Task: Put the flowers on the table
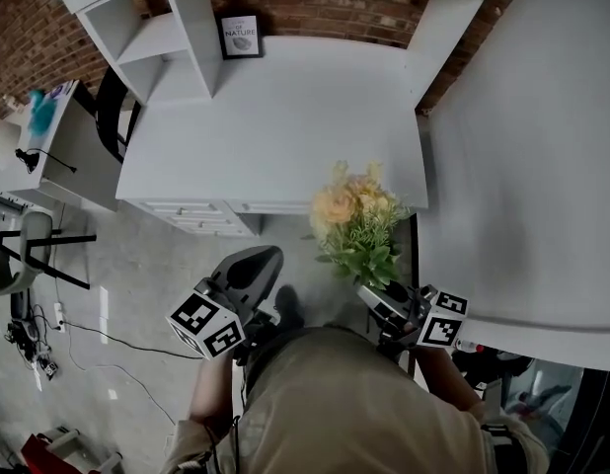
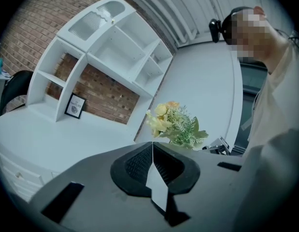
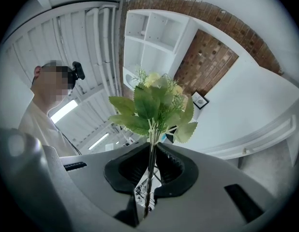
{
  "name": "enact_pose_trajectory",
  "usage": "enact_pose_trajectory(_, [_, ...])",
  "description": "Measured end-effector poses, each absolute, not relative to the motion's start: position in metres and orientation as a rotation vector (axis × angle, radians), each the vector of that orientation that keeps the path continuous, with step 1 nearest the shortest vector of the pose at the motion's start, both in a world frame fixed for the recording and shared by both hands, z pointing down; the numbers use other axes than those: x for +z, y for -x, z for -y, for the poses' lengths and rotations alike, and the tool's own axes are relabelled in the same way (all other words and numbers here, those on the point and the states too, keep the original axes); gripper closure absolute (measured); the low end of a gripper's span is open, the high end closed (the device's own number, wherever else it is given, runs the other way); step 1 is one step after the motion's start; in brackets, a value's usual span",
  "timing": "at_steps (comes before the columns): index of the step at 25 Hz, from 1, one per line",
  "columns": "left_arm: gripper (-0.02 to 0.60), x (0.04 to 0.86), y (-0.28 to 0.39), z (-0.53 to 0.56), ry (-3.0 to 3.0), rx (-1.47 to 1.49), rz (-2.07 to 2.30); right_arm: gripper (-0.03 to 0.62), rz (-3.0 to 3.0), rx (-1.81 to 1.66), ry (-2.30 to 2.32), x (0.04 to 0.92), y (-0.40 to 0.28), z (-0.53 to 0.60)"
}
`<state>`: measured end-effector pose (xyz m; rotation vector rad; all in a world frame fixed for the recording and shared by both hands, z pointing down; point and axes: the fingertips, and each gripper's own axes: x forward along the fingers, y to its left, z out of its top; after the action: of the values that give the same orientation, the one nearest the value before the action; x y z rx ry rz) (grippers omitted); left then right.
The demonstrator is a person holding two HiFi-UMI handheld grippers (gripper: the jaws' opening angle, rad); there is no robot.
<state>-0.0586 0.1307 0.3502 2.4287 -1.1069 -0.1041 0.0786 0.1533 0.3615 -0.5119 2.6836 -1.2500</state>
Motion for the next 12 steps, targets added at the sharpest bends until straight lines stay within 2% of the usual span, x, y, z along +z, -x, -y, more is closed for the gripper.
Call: enact_pose_trajectory(12, [0.568,0.343,0.109,-0.077,-2.488,-0.138,1.056,0.546,-2.699,-1.213,0.602,0.353,-0.033,-0.103])
